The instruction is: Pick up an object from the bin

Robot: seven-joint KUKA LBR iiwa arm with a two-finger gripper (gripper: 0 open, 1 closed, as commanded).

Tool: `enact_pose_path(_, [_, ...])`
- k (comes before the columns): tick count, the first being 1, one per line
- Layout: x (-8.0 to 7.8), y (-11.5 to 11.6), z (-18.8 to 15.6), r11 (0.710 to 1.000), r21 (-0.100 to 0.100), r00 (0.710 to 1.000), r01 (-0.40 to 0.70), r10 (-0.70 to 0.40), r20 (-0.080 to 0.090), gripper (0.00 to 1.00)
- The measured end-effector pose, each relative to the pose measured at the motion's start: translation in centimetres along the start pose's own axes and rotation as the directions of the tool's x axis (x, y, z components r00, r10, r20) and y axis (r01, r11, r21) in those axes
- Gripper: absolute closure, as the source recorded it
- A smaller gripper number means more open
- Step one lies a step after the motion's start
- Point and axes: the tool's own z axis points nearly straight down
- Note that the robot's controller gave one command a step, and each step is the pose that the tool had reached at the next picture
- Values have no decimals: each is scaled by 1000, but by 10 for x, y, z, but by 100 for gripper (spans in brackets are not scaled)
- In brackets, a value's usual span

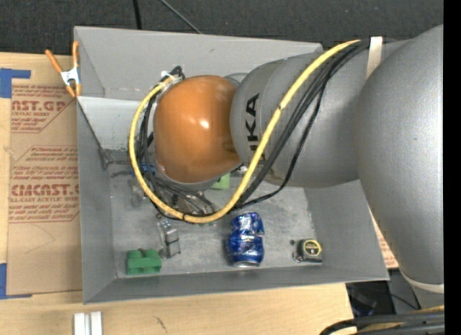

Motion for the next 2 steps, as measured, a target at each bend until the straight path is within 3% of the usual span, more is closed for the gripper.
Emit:
enact_pose_path(1, [0,0,0,1000,0,1000,0,0,0,100])
enact_pose_path(2, [0,0,0,1000,0,1000,0,0,0,0])
